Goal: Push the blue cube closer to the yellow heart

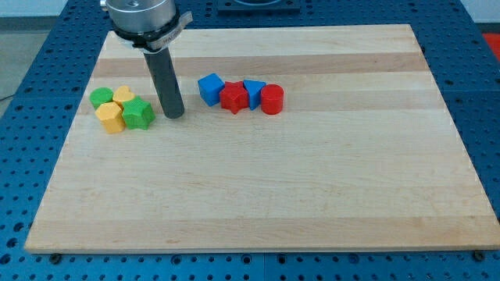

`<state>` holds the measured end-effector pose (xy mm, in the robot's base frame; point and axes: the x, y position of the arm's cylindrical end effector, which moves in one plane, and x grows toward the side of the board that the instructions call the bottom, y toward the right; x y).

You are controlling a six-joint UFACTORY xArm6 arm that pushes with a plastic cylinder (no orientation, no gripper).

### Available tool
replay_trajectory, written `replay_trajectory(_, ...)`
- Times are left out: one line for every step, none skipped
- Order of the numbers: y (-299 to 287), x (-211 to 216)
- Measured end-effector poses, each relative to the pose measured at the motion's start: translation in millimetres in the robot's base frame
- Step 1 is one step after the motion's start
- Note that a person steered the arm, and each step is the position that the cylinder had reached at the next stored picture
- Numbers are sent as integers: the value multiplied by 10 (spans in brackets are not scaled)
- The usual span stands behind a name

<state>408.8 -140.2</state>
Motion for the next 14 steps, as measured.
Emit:
replay_trajectory(-168,6)
replay_trajectory(-287,6)
replay_trajectory(-376,9)
replay_trajectory(-292,73)
replay_trajectory(-104,80)
replay_trajectory(250,79)
replay_trajectory(595,-5)
replay_trajectory(723,-260)
replay_trajectory(612,-555)
replay_trajectory(692,-575)
replay_trajectory(849,-680)
replay_trajectory(759,-888)
replay_trajectory(219,-912)
replay_trajectory(-330,-911)
